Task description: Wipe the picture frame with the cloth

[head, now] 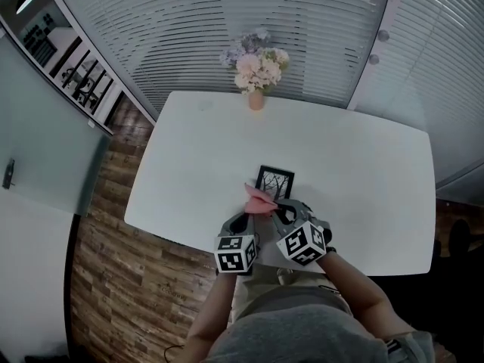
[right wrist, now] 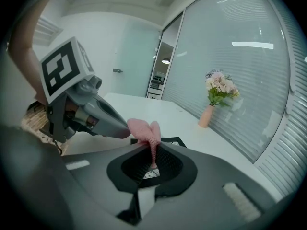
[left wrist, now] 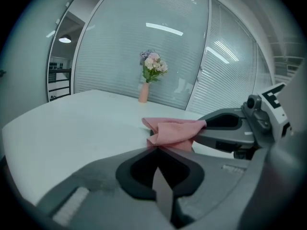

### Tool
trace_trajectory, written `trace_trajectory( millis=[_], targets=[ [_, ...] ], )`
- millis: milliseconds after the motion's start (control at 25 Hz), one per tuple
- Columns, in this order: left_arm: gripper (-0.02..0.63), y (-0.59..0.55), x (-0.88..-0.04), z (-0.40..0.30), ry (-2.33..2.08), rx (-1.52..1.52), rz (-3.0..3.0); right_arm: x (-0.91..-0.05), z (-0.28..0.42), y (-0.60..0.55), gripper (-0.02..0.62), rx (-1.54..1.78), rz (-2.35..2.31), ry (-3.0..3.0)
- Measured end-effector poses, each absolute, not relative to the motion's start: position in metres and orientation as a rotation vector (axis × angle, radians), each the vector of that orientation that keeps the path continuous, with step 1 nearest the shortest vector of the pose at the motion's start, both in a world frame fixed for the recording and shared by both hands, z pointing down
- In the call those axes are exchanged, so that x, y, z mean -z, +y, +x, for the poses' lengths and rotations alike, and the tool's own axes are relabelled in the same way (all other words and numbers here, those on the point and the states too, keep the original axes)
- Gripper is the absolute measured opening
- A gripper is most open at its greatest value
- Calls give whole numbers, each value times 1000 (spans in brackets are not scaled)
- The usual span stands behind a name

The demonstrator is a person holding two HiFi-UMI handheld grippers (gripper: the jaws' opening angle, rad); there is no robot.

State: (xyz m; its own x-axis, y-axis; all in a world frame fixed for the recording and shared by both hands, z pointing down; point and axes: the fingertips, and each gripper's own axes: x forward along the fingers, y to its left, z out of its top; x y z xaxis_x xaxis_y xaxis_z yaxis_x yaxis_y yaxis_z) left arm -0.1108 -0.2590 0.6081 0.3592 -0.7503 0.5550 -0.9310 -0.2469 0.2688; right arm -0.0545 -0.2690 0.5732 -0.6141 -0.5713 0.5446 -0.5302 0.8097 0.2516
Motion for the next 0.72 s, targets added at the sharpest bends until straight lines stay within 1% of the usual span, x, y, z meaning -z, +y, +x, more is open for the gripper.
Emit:
trace_trajectory(
  millis=[720],
  targets=[
    [2,-269,-624,-109,-1383,-522,2089,-613,-59,-281,17,207,665,-2182]
  ],
)
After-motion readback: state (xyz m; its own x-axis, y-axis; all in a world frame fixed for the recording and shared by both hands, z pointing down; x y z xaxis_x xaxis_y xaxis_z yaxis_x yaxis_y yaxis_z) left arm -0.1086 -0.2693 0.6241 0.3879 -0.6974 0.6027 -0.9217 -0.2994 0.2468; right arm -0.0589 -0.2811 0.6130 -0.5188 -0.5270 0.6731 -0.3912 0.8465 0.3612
